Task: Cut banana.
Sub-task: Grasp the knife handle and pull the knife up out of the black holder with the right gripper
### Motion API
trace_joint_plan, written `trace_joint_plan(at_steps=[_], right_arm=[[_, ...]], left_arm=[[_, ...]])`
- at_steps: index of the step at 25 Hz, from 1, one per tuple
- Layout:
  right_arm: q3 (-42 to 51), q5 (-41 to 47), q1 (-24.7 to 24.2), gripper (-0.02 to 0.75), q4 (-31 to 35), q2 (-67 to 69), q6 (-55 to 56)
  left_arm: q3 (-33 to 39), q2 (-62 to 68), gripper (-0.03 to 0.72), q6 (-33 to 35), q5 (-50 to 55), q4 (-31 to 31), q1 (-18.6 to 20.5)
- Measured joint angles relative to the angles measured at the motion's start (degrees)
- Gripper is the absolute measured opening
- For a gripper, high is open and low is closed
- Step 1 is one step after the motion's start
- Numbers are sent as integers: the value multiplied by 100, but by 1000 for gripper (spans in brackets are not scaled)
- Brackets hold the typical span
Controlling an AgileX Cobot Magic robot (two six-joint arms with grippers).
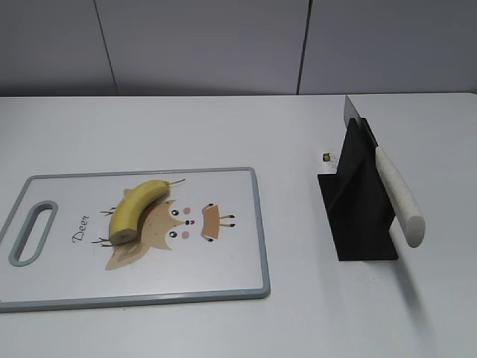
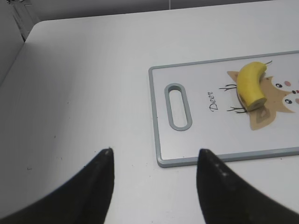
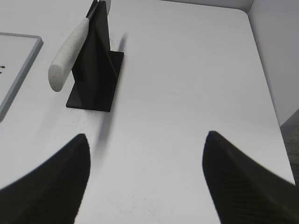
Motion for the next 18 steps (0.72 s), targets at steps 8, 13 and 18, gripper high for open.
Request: trace_joint_plan(at_steps=[8,13,18], right_arm=[[0,0,0,564,0,0,0],[0,0,0,564,0,0,0],[0,0,0,564,0,0,0]], left_arm=[[0,0,551,0,0,0,0],[0,0,551,0,0,0,0],[0,0,551,0,0,5,0]])
